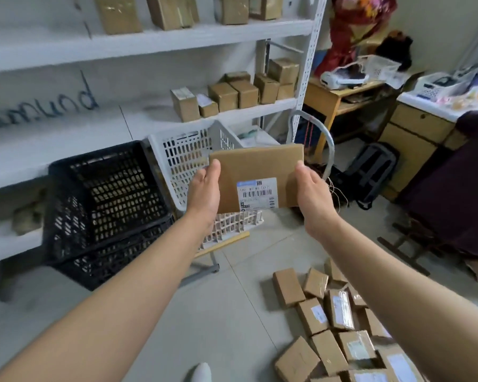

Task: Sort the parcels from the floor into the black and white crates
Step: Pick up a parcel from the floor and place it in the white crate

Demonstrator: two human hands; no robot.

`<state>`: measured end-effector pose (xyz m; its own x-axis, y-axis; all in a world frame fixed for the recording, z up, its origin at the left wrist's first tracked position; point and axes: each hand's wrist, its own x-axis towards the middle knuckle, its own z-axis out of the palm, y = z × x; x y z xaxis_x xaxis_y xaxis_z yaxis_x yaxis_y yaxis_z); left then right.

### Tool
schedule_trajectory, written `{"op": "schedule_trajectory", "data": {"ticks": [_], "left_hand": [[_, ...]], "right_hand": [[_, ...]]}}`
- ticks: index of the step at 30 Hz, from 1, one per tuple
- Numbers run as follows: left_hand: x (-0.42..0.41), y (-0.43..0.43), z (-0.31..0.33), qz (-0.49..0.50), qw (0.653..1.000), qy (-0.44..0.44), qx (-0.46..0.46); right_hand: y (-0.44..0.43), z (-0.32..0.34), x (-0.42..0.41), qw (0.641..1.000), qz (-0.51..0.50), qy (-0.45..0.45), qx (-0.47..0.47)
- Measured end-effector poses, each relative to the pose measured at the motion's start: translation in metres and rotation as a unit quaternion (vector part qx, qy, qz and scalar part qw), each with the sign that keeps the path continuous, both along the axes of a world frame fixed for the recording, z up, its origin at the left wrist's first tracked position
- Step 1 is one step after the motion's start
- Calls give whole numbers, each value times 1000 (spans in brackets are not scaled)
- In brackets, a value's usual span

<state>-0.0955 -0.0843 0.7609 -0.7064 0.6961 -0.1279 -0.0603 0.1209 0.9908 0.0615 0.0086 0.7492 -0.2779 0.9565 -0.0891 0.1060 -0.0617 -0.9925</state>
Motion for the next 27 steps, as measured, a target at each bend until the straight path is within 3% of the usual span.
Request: {"op": "schedule_trajectory", "data": {"ticks": [13, 27], "left_hand": [[-88, -74, 17, 188, 980, -38, 53], [-278, -120, -3, 221, 970, -98, 8]], "right_hand": [[-37, 23, -119, 988, 147, 44, 15], [-69, 3, -324, 986, 150, 39, -66]]}}
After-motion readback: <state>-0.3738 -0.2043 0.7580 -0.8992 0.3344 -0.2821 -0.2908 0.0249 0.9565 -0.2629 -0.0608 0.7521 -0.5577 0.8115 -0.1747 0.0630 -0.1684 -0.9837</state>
